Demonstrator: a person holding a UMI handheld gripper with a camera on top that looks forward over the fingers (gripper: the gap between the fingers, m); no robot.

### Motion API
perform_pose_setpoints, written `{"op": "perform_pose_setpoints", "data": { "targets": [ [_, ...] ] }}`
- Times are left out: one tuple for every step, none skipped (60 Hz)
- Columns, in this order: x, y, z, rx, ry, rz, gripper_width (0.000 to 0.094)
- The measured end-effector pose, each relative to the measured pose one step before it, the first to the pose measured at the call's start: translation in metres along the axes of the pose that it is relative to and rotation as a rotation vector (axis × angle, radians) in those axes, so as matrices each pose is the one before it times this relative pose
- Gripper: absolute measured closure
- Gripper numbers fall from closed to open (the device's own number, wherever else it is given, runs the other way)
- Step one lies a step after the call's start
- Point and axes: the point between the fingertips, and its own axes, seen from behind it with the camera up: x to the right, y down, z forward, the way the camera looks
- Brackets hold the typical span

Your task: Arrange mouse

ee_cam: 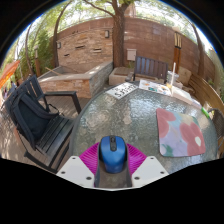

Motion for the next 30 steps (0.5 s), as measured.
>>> {"op": "perform_pose_setpoints", "data": {
  "targets": [
    [-0.00076,-0.00594,-0.00252,0.01136,-0.00534,-0.005,0.0572],
    [-0.00123,-0.00739,-0.00324,0.01325,-0.00763,-0.0062,0.0572],
    [-0.00164,-0.00897,-0.00402,0.01613,-0.01054,-0.0053,0.0571],
    [-0.00165,-0.01041,-0.00455,0.01935,-0.01186,-0.0021,0.0571],
    [-0.00086,-0.01376,-0.00419,0.02156,-0.0099,0.004,0.0571],
    [0.0009,-0.01379,-0.006,0.02492,-0.00921,0.006,0.057],
    [0.0005,-0.01437,-0.00552,0.02683,-0.0086,0.0076,0.0571],
    [0.00069,-0.01427,-0.00519,0.02432,-0.0113,0.007,0.0571],
    [0.00076,-0.01493,-0.00534,0.02318,-0.01315,0.0087,0.0571],
    [0.00205,-0.01594,-0.00513,0.02698,-0.01079,0.0122,0.0571],
    [0.00354,-0.01695,-0.00497,0.03043,-0.00625,0.0139,0.057],
    [0.00457,-0.01753,-0.00062,0.02504,-0.00209,0.0108,0.0572],
    [0.005,-0.01549,-0.0038,0.02641,-0.00425,0.0075,0.0572],
    [0.00664,-0.01461,-0.00288,0.02328,-0.00195,0.0045,0.0573],
    [0.00852,-0.01374,-0.00205,0.02211,0.00295,0.0029,0.0573],
    [0.01051,-0.01294,-0.00146,0.02394,0.00948,0.0043,0.0572],
    [0.00946,-0.01481,-0.00222,0.02275,0.01276,0.0075,0.0571],
    [0.01104,-0.01098,0.00102,0.01498,0.0119,0.0045,0.0572],
    [0.01224,-0.00642,0.00075,0.0095,0.01131,0.0037,0.0572],
    [0.01249,-0.00378,0.00171,0.00427,0.01206,0.0042,0.0573],
    [0.01297,-0.00163,0.00294,0.00031,0.01405,0.0056,0.0573],
    [0.01449,0.00021,0.00316,-0.00125,0.01621,0.0073,0.0574],
    [0.01419,-0.00222,0.00473,0.00014,0.01501,0.0073,0.0574],
    [0.0142,0.00554,0.00411,-0.01071,0.01658,0.0045,0.0574],
    [0.01429,0.00755,0.00533,-0.01562,0.01685,0.0006,0.0575],
    [0.01457,0.00969,0.00588,-0.01944,0.01836,-0.0014,0.0575],
    [0.01406,0.0104,0.00625,-0.02075,0.01987,-0.0021,0.0574],
    [0.01663,0.01346,0.00478,-0.01556,0.01803,-0.0026,0.0575],
    [0.01235,0.00736,0.00337,-0.02582,0.01989,-0.0027,0.0575],
    [0.01132,0.01181,0.00655,-0.02476,0.01662,-0.0027,0.0574]
  ]
}}
